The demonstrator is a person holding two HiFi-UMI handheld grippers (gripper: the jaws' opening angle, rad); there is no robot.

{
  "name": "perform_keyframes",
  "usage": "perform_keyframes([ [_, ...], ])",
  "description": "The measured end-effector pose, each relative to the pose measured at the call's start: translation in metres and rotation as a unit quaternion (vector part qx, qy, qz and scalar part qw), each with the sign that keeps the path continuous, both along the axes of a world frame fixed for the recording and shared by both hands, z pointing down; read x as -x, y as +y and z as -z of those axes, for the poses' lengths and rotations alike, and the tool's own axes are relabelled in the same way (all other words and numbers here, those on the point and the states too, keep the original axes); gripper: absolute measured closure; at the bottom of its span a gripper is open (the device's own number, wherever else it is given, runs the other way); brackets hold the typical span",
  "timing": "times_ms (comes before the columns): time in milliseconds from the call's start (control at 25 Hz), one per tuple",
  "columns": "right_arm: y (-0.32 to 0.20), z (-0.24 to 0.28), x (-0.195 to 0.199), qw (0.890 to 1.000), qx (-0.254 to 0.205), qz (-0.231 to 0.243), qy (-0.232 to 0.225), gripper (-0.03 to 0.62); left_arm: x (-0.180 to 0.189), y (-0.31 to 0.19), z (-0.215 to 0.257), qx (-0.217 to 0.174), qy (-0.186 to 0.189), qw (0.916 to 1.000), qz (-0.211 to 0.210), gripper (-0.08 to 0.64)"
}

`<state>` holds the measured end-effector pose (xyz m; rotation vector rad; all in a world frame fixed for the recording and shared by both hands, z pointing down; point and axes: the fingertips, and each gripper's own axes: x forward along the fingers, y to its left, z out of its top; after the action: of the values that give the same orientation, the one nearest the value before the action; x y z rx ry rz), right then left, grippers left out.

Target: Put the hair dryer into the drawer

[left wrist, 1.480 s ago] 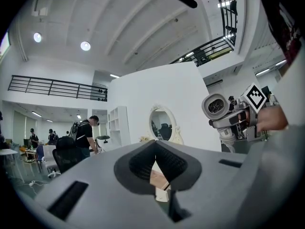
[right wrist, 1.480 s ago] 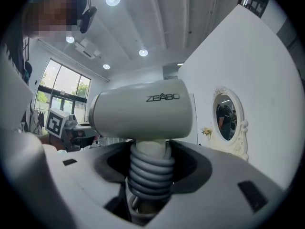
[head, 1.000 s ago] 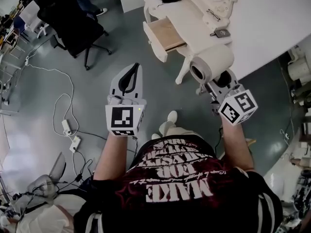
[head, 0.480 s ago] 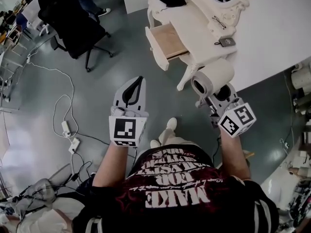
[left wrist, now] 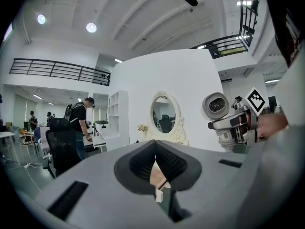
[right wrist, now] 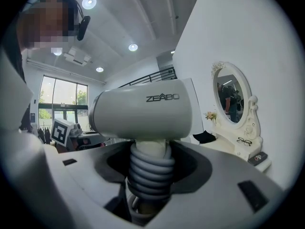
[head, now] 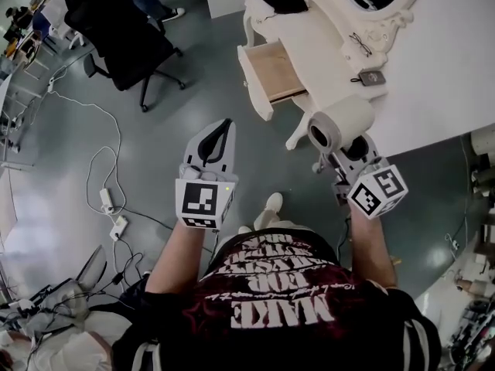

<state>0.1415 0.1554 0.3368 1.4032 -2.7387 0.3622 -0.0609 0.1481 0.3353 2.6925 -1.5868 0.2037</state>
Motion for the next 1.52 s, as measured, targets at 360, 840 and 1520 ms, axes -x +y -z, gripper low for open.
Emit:
perform_keyframes([
  [360,-0.045,0.000,-0.016,1.000,-0.001,0.010,-0.013,0.362,-0.018,-0.043,0.004,-0.001,0.000,1.0000,0.006,0.555],
  [840,-0.091,0.006,-0.051,1.000,-0.004,0.029,-0.011,0.362,-0.054,-0.087,0.008,-0.002,0.003,0.9999,0.010,0.555],
  [1520,-0.107,-0.013,-0.084,0.998,0.018,0.046,-0.029,0.362,-0.055,-0.095,0.002,0.012,0.002,0.9985,0.053,0.555],
])
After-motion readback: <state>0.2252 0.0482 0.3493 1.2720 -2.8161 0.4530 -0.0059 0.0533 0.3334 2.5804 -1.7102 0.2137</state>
